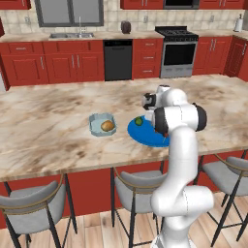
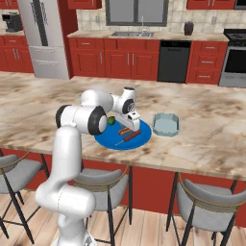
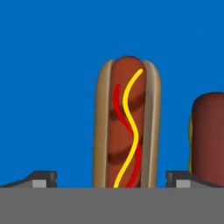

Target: Place one cooked food and one vegetable from the large plate to each tupperware container.

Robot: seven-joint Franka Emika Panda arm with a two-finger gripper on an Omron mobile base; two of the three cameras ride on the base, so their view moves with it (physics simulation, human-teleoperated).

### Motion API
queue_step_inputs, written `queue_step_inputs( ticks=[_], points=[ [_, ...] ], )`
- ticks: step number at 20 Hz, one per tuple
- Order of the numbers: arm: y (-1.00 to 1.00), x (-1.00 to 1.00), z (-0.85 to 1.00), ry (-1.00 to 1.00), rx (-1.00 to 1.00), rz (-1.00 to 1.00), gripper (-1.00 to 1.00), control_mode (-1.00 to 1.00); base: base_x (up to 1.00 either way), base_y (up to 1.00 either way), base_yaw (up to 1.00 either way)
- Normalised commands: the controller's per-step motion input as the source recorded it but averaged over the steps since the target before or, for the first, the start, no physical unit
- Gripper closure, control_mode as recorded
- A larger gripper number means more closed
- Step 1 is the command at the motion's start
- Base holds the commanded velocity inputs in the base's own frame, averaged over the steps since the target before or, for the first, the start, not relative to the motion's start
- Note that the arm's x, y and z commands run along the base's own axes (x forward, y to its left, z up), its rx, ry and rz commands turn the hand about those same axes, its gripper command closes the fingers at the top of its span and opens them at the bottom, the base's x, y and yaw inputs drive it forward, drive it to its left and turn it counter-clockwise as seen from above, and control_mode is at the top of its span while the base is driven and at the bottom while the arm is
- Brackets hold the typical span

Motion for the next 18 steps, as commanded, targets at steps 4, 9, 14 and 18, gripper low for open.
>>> queue_step_inputs(
  ticks=[4, 9, 14, 18],
  points=[
    [0.1, 0.0, -0.08, 0.02, 0.0, 0.0, 1.0, -1.0, 0.0, 0.0, 0.0],
    [0.08, 0.0, -0.08, 0.01, 0.0, 0.0, 1.0, -1.0, 0.0, 0.0, 0.0],
    [0.01, -0.11, 0.3, -0.03, 0.0, 0.01, 1.0, -1.0, 0.0, 0.0, 0.0],
    [0.35, -0.43, 1.0, -0.14, 0.0, 0.09, 1.0, -1.0, 0.0, 0.0, 0.0]
  ],
)
